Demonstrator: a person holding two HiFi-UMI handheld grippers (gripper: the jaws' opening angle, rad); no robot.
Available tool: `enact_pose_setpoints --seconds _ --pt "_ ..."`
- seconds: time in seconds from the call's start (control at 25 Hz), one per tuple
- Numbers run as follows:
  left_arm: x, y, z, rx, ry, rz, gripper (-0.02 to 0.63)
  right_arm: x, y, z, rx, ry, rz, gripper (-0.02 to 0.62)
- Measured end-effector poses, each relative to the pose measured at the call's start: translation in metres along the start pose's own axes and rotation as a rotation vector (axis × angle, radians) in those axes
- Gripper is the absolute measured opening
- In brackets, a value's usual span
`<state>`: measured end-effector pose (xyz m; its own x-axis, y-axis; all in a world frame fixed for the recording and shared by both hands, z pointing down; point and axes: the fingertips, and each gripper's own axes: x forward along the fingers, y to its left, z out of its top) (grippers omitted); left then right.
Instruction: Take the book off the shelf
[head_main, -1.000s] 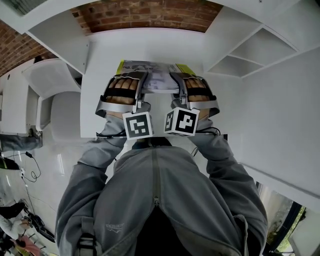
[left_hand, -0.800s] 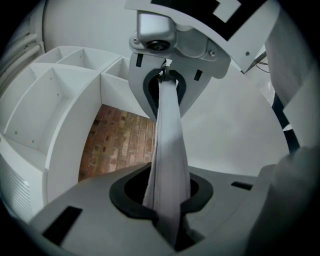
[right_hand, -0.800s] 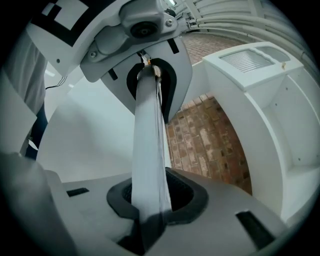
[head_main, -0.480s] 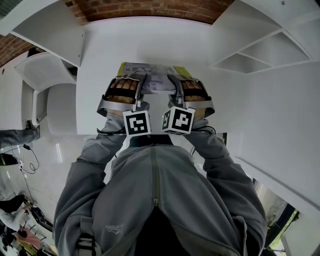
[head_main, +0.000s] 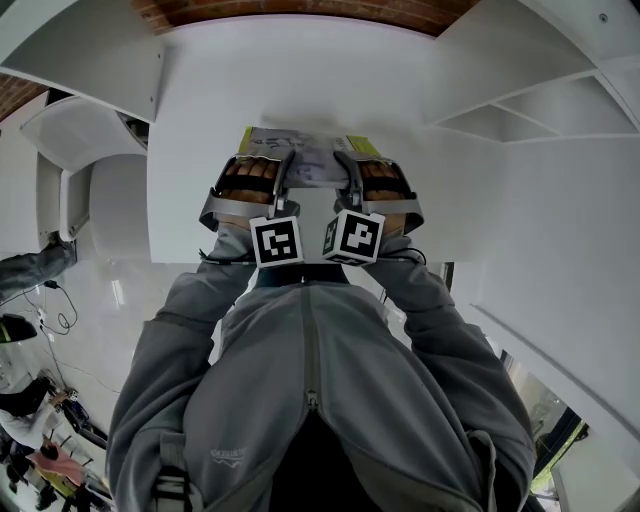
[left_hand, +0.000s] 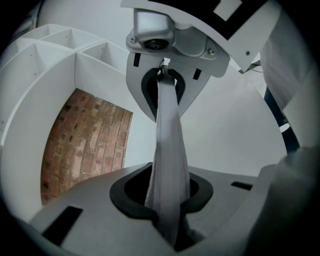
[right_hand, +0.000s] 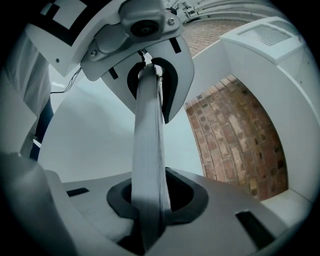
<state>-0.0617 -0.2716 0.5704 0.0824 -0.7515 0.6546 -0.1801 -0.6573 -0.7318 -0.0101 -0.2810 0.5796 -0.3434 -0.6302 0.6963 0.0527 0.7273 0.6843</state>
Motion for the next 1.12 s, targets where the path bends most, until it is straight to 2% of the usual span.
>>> enact_pose_setpoints --seconds 0.52,0.68,1.0,1.12 --pt "0.020 -0.050 -0.009 -0.034 0.012 -0.129 0.078 0.023 0.054 -0.007 -0.022 0.014 0.124 0.081" --pt "0.027 -0.059 -0.011 -0.032 0.018 -0.173 0.078 0.030 0.058 -0.010 -0.012 0.026 0.134 0.082" --pt "0.043 -0.079 -0.016 -0.030 0.051 -0.203 0.086 0.049 0.079 -0.017 -0.039 0.032 0.162 0.092" --pt "0.044 -0.095 -0.020 -0.025 0.071 -0.256 0.098 0.051 0.089 -0.019 -0.058 0.041 0.181 0.107"
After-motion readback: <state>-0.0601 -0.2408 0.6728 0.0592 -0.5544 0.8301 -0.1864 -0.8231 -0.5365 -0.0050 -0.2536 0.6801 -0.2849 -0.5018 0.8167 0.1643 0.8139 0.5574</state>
